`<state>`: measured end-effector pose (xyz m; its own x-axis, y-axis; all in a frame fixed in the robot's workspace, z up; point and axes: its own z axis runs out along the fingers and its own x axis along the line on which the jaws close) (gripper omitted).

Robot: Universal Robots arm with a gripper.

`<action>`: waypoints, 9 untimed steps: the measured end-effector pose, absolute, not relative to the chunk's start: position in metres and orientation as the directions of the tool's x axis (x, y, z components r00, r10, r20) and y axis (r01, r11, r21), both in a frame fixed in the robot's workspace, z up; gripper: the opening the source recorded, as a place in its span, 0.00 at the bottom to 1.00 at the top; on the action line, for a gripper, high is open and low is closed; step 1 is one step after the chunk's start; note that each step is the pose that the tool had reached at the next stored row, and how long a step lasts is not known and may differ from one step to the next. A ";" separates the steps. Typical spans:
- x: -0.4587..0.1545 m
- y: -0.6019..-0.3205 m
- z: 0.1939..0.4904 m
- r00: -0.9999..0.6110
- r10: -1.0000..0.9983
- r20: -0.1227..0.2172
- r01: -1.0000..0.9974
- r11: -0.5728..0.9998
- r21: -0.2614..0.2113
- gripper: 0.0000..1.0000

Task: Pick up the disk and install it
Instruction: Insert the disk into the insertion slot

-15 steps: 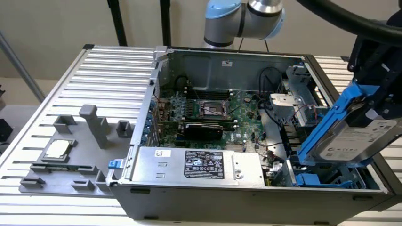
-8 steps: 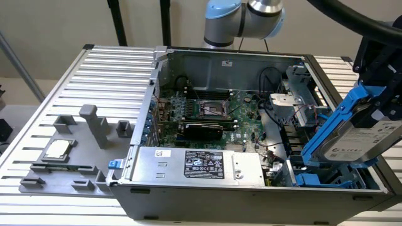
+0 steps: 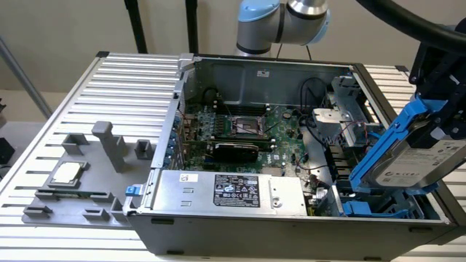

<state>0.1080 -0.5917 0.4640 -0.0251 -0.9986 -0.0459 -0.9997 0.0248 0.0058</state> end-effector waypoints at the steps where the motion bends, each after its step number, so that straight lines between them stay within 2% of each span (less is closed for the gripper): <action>1: 0.108 -0.592 0.464 -0.025 -0.999 -0.046 -1.000 0.025 0.006 0.00; 9: 0.100 -0.590 0.455 -0.016 -0.999 -0.038 -1.000 0.016 0.003 0.00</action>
